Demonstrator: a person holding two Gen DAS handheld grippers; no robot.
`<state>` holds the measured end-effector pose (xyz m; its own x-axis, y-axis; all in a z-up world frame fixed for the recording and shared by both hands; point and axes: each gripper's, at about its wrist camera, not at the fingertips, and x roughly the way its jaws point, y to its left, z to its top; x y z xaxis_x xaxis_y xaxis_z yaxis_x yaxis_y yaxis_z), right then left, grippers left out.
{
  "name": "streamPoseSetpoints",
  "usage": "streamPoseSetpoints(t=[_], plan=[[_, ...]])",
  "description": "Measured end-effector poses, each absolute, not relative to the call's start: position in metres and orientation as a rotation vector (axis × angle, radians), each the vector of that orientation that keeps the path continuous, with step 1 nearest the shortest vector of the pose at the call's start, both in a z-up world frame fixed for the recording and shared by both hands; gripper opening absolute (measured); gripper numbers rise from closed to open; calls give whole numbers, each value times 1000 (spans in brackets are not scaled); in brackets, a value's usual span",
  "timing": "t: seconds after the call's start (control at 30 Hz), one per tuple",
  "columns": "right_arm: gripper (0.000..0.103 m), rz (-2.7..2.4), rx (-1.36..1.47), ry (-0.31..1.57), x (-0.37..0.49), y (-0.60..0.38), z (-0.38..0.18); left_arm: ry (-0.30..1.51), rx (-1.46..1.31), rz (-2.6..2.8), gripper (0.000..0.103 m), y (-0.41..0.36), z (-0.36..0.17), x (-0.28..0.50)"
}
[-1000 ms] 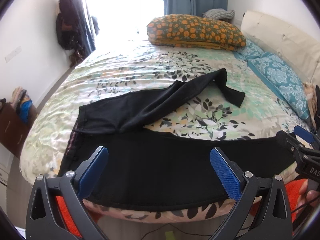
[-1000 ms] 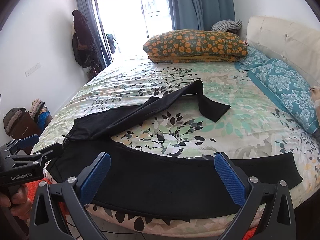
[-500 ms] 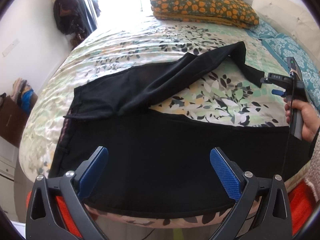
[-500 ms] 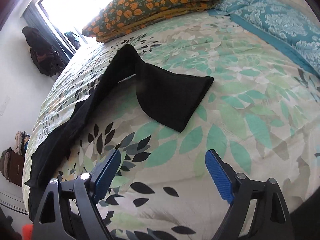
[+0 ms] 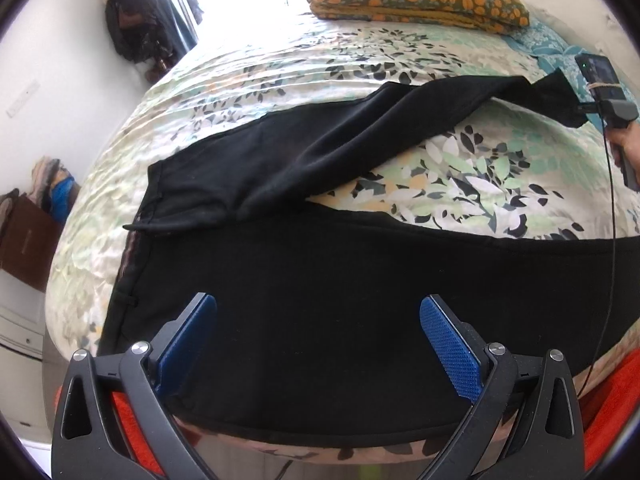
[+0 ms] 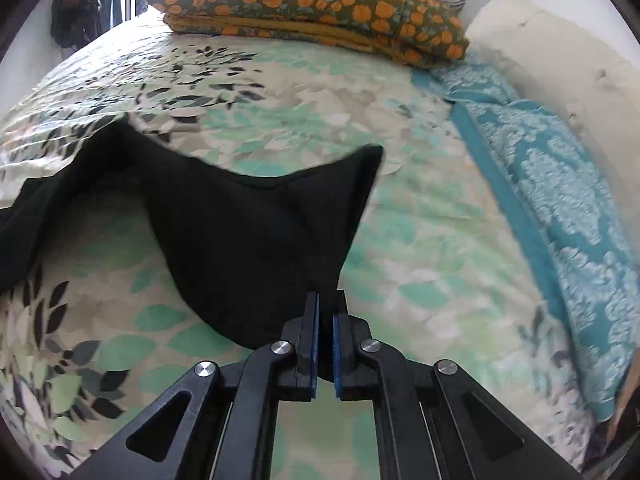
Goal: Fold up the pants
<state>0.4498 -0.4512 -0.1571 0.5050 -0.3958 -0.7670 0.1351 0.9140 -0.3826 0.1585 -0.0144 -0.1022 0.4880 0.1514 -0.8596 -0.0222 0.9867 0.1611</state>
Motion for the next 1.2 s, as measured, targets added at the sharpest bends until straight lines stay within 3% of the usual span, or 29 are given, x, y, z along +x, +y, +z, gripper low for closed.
streamPoseSetpoints(t=[0.1,0.17,0.23,0.27,0.4,0.57,0.73,0.87,1.0,1.2], plan=[[6,-447,-347,1020,472,-500,-143,1086,151,83,102,-23,-108,158],[18,-428,-238,1092,483,-522,-150,1099,163,71,102,-28,-110,157],[79,-477,-217,1120,480,-528,-158,1106,167,59,102,-28,-110,157],[82,-498,-229,1074,472,-524,-155,1107,165,59,102,-26,-110,158],[84,-404,-166,950,432,-483,-141,1075,140,110,102,6,-110,182],[85,20,73,1021,396,-369,-155,969,136,337,102,87,-129,255],[85,279,212,1057,338,-257,-167,1118,290,627,102,170,-203,312],[85,338,163,1069,267,-228,-163,1109,144,671,101,213,-187,289],[96,225,98,1114,189,-244,-176,1067,42,463,101,180,-157,232],[96,-17,98,1175,119,-299,-213,1085,141,100,102,35,-171,168]])
